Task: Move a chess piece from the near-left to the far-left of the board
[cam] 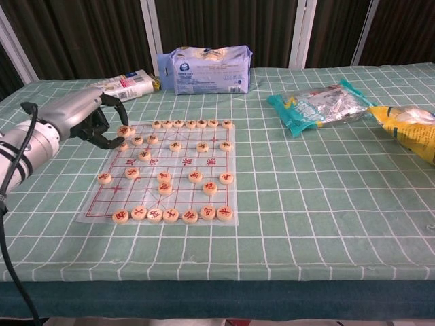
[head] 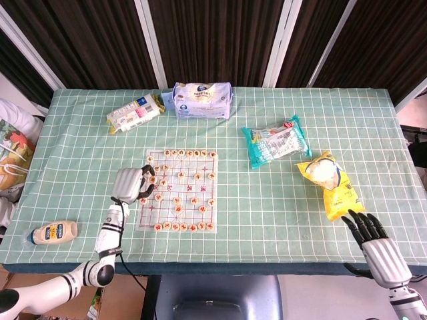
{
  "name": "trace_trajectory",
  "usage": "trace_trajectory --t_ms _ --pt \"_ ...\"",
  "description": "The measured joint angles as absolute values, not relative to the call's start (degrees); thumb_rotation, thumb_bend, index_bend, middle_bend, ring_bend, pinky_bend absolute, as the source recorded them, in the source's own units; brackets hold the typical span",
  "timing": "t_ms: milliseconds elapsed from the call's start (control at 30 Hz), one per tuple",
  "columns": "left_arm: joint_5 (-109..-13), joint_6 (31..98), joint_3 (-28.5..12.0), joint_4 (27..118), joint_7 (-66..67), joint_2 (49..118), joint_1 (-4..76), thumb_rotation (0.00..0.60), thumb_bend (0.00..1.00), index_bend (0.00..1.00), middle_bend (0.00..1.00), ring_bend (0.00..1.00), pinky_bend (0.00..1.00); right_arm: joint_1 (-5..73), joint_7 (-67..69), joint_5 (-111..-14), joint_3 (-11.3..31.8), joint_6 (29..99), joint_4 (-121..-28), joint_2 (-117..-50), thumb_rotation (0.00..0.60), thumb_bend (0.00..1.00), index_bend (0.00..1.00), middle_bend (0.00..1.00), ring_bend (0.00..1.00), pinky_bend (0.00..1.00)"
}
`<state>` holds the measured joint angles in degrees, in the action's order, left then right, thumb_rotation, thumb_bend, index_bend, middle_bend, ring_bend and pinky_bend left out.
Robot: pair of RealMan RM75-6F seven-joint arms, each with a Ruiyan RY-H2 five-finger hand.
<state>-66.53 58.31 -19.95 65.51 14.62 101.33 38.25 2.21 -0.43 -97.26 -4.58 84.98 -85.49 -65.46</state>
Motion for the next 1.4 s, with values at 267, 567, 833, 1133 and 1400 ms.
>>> trace_trajectory --t_ms 267,567,833,1133,1400 --pt "-62.55 54.24 -22.63 54.47 14.82 105.84 43.88 0.600 0.34 0.57 1.00 1.00 1.00 2.38 -0.58 -96.04 -4.16 84.37 -85.72 -65.39 0.600 0.22 0.00 0.00 0.00 0.00" --pt "-59.94 50.23 -24.50 42.67 10.99 110.63 48.94 0.600 0.34 0.57 1.00 1.00 1.00 2.58 -0.43 -95.09 -3.83 83.86 -85.53 -65.32 0.600 0.22 0.00 0.00 0.00 0.00" --pt "-60.20 49.10 -23.95 37.37 7.92 113.25 50.78 0.600 0.34 0.57 1.00 1.00 1.00 2.35 -0.96 -95.13 -3.82 84.31 -85.74 -65.51 0.600 0.22 0.00 0.00 0.00 0.00" --pt "-60.44 47.53 -23.18 32.24 6.35 115.48 52.03 0.600 0.34 0.56 1.00 1.00 1.00 2.60 -1.19 -95.11 -4.04 83.57 -85.80 -65.53 0.600 0.23 0.00 0.00 0.00 0.00" --pt "-60.33 46.02 -22.77 30.03 5.77 116.19 52.35 0.600 0.34 0.54 1.00 1.00 1.00 2.61 -1.22 -95.20 -4.14 83.58 -85.94 -65.51 0.600 0.22 0.00 0.00 0.00 0.00"
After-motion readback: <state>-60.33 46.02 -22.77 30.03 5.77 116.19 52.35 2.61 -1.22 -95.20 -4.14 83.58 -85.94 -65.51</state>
